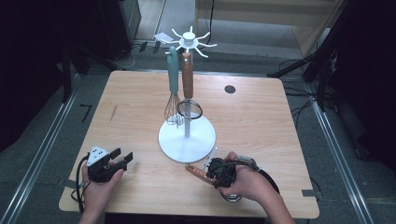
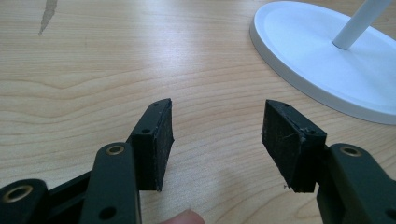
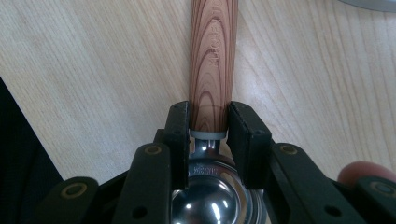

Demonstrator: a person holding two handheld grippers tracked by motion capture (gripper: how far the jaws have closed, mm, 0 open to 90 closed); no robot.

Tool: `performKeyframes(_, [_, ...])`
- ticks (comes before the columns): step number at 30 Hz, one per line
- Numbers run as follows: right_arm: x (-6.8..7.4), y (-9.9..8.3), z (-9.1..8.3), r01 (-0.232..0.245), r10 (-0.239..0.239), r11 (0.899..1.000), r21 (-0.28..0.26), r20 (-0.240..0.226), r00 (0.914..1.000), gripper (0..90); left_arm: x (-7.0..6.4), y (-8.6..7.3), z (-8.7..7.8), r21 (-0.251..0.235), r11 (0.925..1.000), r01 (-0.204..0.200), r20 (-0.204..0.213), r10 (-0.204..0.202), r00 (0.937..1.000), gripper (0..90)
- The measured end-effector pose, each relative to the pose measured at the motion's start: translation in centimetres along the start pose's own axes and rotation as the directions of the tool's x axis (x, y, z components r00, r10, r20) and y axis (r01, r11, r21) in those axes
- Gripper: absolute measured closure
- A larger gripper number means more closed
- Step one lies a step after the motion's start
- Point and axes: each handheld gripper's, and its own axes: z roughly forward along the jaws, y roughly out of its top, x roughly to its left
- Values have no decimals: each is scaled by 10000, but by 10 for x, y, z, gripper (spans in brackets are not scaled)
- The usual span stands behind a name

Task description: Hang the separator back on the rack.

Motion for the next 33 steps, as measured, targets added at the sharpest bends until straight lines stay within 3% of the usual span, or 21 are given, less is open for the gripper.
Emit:
performKeyframes(14, [5,10,9,194,-210,9982,570,288,9994,682,-1,0,0,0,10000,-15,0,15,10000,441])
performKeyframes(20, [3,12,13,-394,390,9947,952,59,9992,699,-1,0,1,-2,10000,-3,13,3,10000,441])
performKeyframes(33, [6,16,13,-828,815,9884,1276,152,9966,711,-1,0,0,8,10000,-57,0,57,10000,441])
